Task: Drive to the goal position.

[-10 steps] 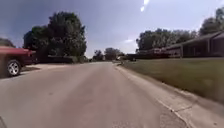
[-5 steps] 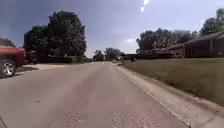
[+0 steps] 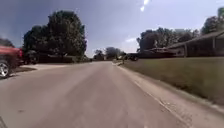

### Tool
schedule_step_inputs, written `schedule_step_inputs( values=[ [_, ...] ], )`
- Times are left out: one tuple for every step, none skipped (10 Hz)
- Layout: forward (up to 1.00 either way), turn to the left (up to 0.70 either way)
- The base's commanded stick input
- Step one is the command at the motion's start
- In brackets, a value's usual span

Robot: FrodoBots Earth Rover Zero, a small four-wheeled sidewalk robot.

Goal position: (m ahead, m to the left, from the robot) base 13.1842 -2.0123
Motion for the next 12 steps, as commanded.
schedule_step_inputs(
  values=[
    [0.70, 0.00],
    [0.70, 0.00],
    [0.70, 0.00],
    [0.70, 0.00],
    [0.70, 0.00],
    [0.70, 0.00],
    [0.70, 0.00],
    [0.70, 0.00],
    [0.70, 0.00],
    [0.70, 0.00],
    [0.70, 0.00],
    [0.70, 0.00]
  ],
)
